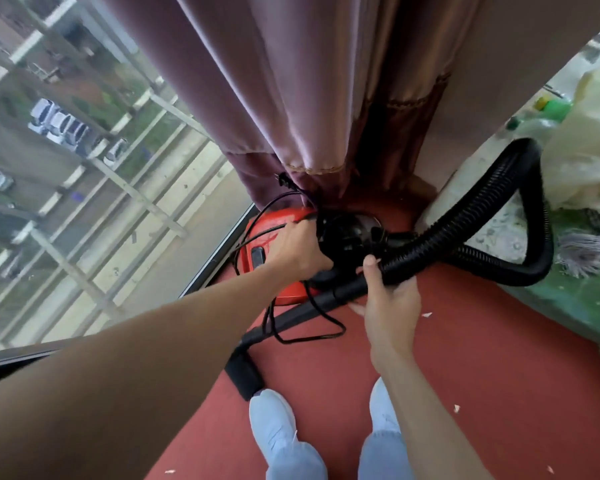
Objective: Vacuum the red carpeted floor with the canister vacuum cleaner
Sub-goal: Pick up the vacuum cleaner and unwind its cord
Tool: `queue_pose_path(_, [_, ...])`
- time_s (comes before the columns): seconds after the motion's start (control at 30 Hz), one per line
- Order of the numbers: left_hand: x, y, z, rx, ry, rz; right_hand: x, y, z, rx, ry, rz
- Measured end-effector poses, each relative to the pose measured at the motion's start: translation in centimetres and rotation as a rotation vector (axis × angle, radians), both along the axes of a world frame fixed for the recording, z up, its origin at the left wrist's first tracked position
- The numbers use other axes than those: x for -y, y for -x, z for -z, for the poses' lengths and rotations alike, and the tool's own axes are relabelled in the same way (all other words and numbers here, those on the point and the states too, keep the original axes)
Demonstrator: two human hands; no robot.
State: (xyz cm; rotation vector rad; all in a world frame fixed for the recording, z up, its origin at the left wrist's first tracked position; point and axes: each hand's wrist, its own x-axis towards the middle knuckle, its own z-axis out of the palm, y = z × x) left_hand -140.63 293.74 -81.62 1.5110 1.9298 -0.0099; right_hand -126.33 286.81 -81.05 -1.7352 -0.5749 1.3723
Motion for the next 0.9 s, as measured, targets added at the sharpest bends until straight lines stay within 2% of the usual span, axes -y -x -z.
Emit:
queue_pose_path(0.1, [1.8, -1.2, -3.4, -0.016, 0.067, 0.041, 2.7, -0.9, -3.5, -0.069, 0.029, 0.044])
queue_pose_path(0.37, [6.3, -4.5, -12.6, -0.043, 0.152, 0.095, 7.9, -6.1, -11.9, 0.121, -0.020, 0.041])
queue_pose_path(0.47, [9.1, -6.1, -16.6, 0.008, 0.168, 0.119, 10.4, -7.8, -15.3, 0.199, 0.002, 0.010])
queue_pose_path(0.73, [16.5, -10.9, -25.1, 0.096, 0.101, 0.192, 18.5, -11.1, -25.0, 0.431, -0.030, 0.008])
queue_pose_path(0.9, [21.6, -15.0, -29.9, 0.123, 0.075, 0.225, 24.9, -15.0, -30.2, 0.476, -0.017, 0.073])
